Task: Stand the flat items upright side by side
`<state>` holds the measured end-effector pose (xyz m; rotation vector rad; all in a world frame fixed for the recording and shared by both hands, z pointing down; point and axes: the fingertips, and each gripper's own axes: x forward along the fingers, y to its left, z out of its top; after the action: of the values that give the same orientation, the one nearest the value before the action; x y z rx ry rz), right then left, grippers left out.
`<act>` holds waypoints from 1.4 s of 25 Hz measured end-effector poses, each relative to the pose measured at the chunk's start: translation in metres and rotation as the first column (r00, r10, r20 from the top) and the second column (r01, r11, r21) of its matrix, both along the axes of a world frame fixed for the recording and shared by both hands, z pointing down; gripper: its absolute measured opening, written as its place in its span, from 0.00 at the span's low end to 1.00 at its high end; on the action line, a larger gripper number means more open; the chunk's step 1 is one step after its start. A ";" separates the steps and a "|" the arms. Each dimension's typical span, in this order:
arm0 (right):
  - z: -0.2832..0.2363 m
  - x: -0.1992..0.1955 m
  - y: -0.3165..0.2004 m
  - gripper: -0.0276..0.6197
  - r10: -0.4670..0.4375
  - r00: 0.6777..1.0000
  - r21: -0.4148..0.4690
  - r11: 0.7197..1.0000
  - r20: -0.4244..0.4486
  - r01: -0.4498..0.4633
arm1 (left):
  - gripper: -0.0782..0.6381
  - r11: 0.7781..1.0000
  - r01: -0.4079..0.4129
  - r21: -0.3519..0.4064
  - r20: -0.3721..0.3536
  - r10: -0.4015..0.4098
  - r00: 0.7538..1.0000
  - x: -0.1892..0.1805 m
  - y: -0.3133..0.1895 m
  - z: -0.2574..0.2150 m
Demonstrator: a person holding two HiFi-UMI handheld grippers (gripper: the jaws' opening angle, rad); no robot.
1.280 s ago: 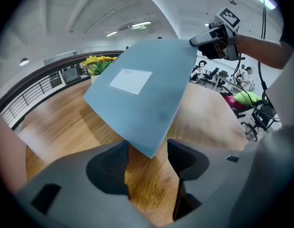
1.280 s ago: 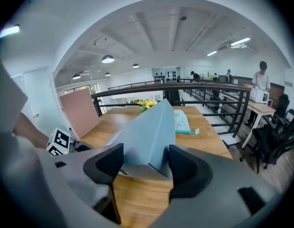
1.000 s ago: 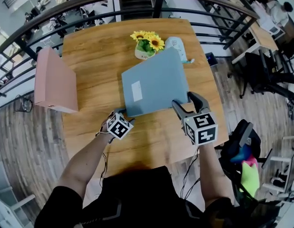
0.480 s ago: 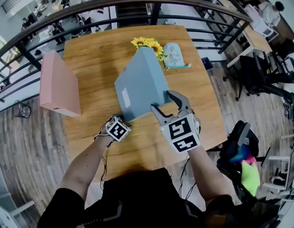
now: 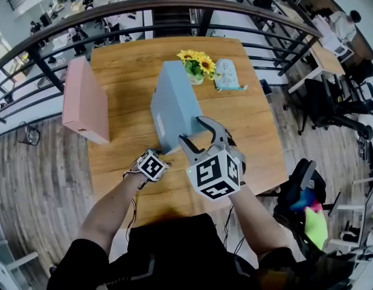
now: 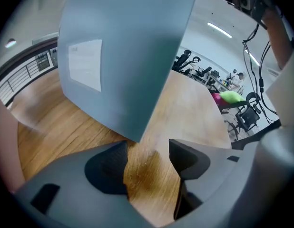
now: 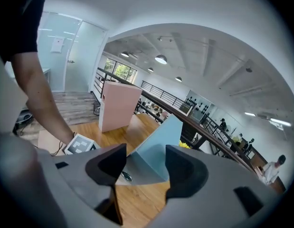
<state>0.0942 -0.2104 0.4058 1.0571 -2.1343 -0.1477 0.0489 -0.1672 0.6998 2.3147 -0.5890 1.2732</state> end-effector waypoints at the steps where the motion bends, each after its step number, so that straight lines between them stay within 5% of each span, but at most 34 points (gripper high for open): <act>1: 0.000 -0.006 0.002 0.45 -0.012 1.000 0.004 1.000 0.000 0.012 | 0.51 1.000 0.009 -0.003 -0.015 -0.009 1.000 -0.004 0.003 -0.003; 7: -0.002 -0.026 0.005 0.45 -0.034 0.999 0.013 0.999 -0.009 0.034 | 0.51 0.995 0.056 0.079 -0.049 -0.053 0.997 -0.025 0.001 -0.029; 18: -0.002 -0.050 0.007 0.45 -0.057 0.998 0.047 0.997 -0.002 0.057 | 0.51 0.969 0.157 0.194 -0.215 -0.114 0.970 -0.037 -0.004 -0.120; 21: -0.004 -0.057 0.007 0.46 -0.054 0.998 0.043 0.998 0.036 0.052 | 0.51 0.947 0.230 0.225 -0.260 -0.169 0.951 -0.048 -0.010 -0.146; 26: -0.004 -0.061 0.006 0.51 -0.062 0.997 0.048 0.997 0.045 0.060 | 0.51 0.901 0.378 0.210 -0.376 -0.283 0.883 -0.070 -0.007 -0.183; 35: -0.006 -0.046 0.007 0.59 0.090 0.955 0.006 0.995 0.282 -0.096 | 0.48 0.818 0.488 0.303 -0.477 -0.313 0.821 -0.103 0.007 -0.236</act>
<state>0.0479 -0.2034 0.3997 1.2501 -2.3321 0.0290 -0.0545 -0.1606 0.4637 2.4815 -1.2221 0.4636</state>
